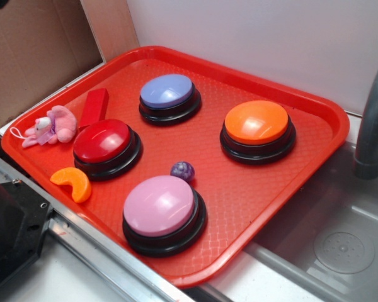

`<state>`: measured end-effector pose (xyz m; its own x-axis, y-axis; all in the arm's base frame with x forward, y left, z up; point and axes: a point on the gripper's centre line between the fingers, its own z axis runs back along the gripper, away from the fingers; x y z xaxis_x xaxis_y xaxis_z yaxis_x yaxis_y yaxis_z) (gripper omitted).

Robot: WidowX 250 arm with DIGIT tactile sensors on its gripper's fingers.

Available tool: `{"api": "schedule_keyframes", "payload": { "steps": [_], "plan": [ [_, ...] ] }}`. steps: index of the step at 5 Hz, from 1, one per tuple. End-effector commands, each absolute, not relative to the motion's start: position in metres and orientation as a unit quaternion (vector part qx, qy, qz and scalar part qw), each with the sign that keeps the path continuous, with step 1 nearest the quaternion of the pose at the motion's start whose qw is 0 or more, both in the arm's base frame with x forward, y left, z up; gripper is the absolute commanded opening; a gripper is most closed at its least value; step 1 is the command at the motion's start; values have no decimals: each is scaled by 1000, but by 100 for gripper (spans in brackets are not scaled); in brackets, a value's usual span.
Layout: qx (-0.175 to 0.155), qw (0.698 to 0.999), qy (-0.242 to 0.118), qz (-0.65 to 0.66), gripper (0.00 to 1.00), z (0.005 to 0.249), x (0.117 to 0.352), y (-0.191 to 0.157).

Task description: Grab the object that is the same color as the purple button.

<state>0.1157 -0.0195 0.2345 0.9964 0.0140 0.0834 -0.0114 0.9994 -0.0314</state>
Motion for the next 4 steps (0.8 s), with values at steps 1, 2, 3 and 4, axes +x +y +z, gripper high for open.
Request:
{"api": "schedule_keyframes", "payload": {
  "steps": [1, 2, 3, 4],
  "plan": [
    [-15, 999, -42, 6, 100, 234, 116, -20],
    [-33, 997, -40, 57, 100, 225, 124, -21],
    [-50, 992, -37, 113, 100, 213, 135, -25],
    [-63, 981, -45, 179, 100, 196, 149, -27]
  ]
}}
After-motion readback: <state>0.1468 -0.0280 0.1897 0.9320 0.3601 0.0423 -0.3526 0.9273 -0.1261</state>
